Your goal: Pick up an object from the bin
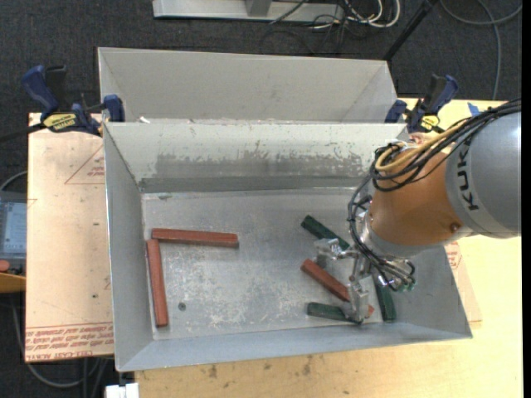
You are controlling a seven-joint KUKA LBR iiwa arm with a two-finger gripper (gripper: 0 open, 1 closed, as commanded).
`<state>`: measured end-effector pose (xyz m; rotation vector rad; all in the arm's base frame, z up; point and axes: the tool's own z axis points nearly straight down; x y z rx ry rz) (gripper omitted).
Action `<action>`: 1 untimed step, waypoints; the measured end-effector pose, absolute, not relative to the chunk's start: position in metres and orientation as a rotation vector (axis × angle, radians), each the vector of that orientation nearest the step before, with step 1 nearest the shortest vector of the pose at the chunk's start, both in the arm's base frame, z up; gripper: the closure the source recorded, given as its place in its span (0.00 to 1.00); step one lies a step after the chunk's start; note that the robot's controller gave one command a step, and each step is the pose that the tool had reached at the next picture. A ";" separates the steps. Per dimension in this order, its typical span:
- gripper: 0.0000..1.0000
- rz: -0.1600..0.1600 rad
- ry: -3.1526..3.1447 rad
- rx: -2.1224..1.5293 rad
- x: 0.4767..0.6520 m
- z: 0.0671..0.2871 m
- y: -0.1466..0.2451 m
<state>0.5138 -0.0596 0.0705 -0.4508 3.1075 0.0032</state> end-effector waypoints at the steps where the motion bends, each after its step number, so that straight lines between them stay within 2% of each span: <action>1: 1.00 -0.001 3.100 -0.451 0.517 0.072 -0.060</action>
Offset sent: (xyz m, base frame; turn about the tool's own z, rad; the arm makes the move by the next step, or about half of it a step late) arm 0.0000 0.0000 0.0000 0.0000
